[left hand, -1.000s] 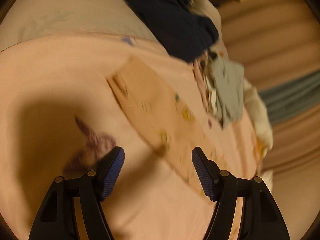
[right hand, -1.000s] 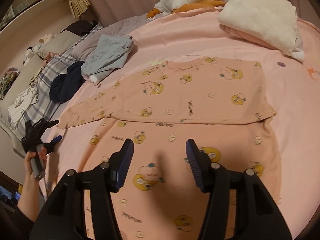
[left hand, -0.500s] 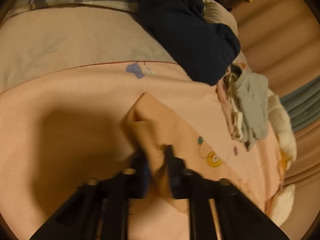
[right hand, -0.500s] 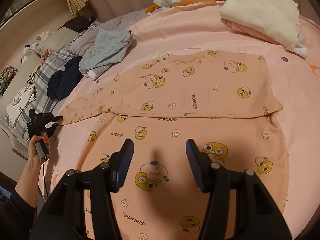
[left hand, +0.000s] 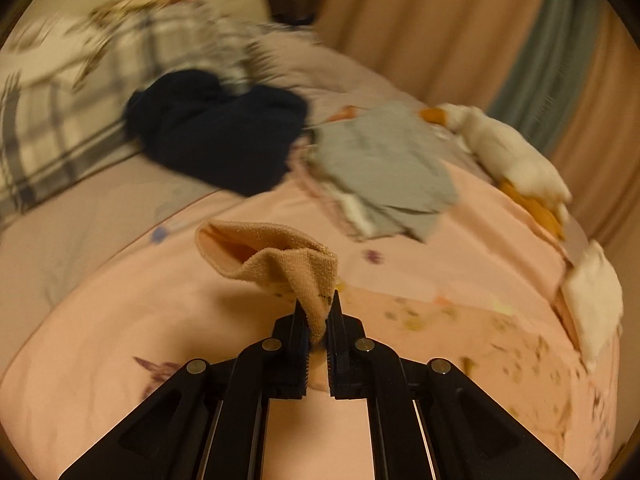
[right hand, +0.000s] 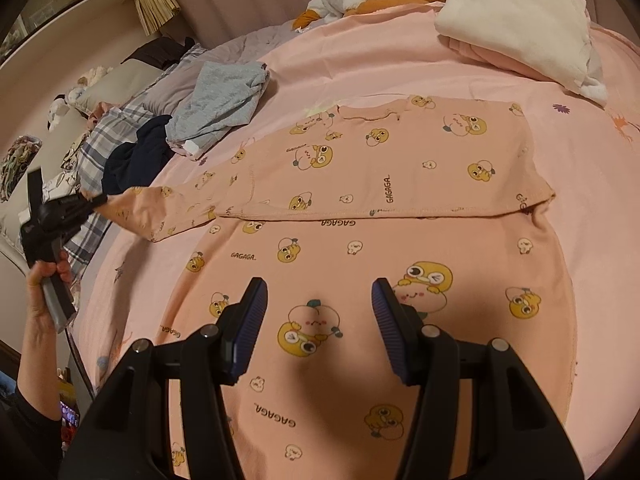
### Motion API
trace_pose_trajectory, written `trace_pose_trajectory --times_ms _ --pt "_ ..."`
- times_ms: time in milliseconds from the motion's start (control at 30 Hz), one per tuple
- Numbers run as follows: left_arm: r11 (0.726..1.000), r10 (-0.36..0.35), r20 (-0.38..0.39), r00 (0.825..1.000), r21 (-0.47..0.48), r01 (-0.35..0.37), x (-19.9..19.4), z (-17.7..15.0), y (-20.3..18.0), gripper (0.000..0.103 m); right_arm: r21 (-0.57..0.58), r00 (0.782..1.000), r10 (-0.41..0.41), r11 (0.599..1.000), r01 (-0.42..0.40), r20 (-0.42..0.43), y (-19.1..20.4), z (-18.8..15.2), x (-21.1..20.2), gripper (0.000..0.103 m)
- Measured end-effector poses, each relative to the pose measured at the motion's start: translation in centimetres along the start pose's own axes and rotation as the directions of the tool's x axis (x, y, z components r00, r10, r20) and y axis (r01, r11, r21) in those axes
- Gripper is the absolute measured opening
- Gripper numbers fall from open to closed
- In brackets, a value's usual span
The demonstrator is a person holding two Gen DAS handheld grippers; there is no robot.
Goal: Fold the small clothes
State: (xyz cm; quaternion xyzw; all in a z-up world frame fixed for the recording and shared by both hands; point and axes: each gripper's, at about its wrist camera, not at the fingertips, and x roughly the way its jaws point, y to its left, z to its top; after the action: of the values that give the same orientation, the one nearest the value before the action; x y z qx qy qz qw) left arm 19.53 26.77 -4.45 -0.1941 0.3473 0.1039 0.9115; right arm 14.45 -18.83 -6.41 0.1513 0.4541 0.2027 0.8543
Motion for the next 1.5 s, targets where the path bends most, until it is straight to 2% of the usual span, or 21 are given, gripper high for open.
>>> trace_pose_trajectory --times_ms 167,433,633,833,1000,1133,1200,1233,1267,1300,1333,1433,1500 --pt "0.992 -0.028 0.004 1.0 0.125 0.028 -1.3 -0.9 -5.6 0.005 0.006 1.0 0.003 1.0 -0.003 0.015 -0.8 -0.5 -1.3 0.055" --pt "0.964 -0.067 -0.054 0.996 0.253 0.079 -0.6 -3.2 -13.5 0.005 0.068 0.999 -0.001 0.998 -0.002 0.042 -3.6 -0.9 -2.8 0.055" --pt "0.929 -0.114 -0.098 0.989 0.343 0.141 -0.1 -5.5 -20.3 0.005 0.121 0.998 0.002 0.993 -0.01 0.064 -5.7 -1.2 -3.5 0.055" --pt "0.879 -0.146 -0.158 0.977 0.432 0.201 0.9 -9.3 -27.1 0.005 0.175 0.995 -0.001 0.984 -0.015 0.095 -8.0 -1.5 -4.6 0.055" --pt "0.856 -0.133 -0.235 0.963 0.462 0.231 2.7 -12.4 -30.1 0.005 0.221 0.994 -0.02 0.975 -0.005 0.111 -9.7 -2.2 -5.3 0.055" --pt "0.823 -0.113 -0.304 0.946 0.505 0.261 4.9 -15.4 -32.4 0.006 0.269 0.993 -0.027 0.963 -0.005 0.115 -11.3 -2.5 -5.4 0.055" --pt "0.816 -0.09 -0.35 0.933 0.511 0.271 6.2 -16.6 -32.9 0.013 0.293 0.993 -0.032 0.956 -0.003 0.113 -11.9 -2.6 -5.3 0.056" --pt "0.811 -0.083 -0.387 0.918 0.509 0.288 7.0 -17.2 -33.0 0.028 0.303 0.993 -0.032 0.953 -0.004 0.112 -12.1 -2.6 -5.3 0.058" --pt "0.81 -0.083 -0.407 0.909 0.504 0.3 7.2 -17.6 -32.9 0.038 0.31 0.993 -0.031 0.951 -0.006 0.112 -12.3 -2.5 -5.2 0.06" --pt "0.81 -0.085 -0.417 0.905 0.5 0.307 7.3 -17.9 -32.8 0.055 0.315 0.993 -0.028 0.949 -0.009 0.112 -12.3 -2.4 -5.2 0.061" --pt "0.807 -0.091 -0.414 0.906 0.503 0.311 7.2 -18.1 -32.5 0.063 0.318 0.993 -0.021 0.948 -0.017 0.114 -12.2 -2.2 -5.0 0.061" --pt "0.79 -0.102 -0.407 0.908 0.521 0.323 6.4 -17.8 -31.5 0.065 0.319 0.993 -0.001 0.947 -0.037 0.119 -11.9 -1.2 -4.6 0.061" --pt "0.794 -0.127 -0.396 0.91 0.509 0.332 5.6 -17.1 -30.0 0.066 0.317 0.992 0.028 0.946 -0.066 0.123 -11.5 -0.3 -4.1 0.063"
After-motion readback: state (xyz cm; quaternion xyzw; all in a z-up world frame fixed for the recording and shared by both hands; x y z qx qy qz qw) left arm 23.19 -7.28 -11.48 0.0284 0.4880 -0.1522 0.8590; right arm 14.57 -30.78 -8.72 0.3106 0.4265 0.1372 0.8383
